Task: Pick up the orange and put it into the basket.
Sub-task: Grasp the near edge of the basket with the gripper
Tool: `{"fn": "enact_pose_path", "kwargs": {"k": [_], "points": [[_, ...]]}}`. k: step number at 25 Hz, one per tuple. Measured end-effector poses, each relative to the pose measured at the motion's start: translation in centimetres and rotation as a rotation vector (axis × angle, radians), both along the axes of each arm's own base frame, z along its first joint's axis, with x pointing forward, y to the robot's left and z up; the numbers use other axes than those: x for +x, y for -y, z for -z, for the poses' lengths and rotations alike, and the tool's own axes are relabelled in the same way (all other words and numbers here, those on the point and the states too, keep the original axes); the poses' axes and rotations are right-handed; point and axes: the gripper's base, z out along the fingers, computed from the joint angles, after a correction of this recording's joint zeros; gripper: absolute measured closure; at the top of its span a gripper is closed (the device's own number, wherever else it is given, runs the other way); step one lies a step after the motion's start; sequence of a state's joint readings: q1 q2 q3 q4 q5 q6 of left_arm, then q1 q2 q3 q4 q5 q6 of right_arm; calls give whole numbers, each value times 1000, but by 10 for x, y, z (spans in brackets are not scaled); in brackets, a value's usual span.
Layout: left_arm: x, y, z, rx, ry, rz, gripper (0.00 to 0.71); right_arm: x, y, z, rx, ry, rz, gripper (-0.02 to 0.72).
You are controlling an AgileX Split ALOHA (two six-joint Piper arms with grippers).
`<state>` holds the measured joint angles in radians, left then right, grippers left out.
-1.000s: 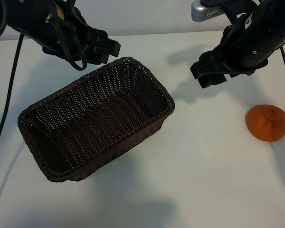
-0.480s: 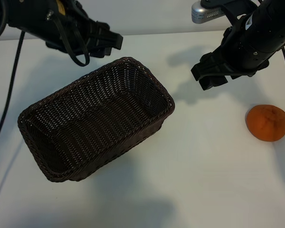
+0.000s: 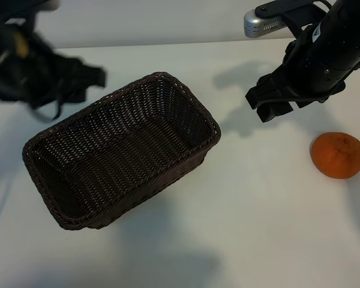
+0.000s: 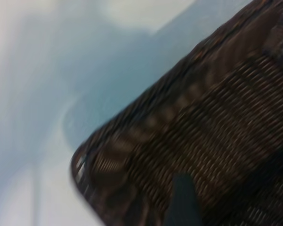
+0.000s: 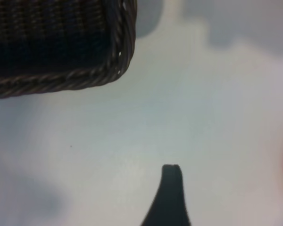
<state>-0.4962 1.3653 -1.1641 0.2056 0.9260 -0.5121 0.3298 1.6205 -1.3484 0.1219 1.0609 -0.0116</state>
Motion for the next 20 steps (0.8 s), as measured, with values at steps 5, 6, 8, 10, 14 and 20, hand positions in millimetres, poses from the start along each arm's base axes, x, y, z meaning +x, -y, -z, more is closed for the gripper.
{"fn": "enact_pose_path", "kwargs": {"k": [5, 6, 8, 10, 14, 20], "points": [[-42, -28, 13, -5, 18, -130, 167, -1, 0, 0, -4, -13, -2, 106], [-49, -34, 17, -1, 24, -166, 167, -1, 0, 0, -5, -15, -2, 106], [-58, -43, 26, 0, 45, -239, 167, -2, 1, 1, -7, -19, -3, 106], [-65, -49, 37, -13, 56, -327, 167, -2, 1, 1, -8, -23, -3, 106], [-66, -53, 52, -57, 92, -462, 167, -2, 1, 1, -8, -23, -3, 106], [-55, -51, 64, -77, 114, -562, 168, -2, 1, 1, -8, -28, -3, 106]]}}
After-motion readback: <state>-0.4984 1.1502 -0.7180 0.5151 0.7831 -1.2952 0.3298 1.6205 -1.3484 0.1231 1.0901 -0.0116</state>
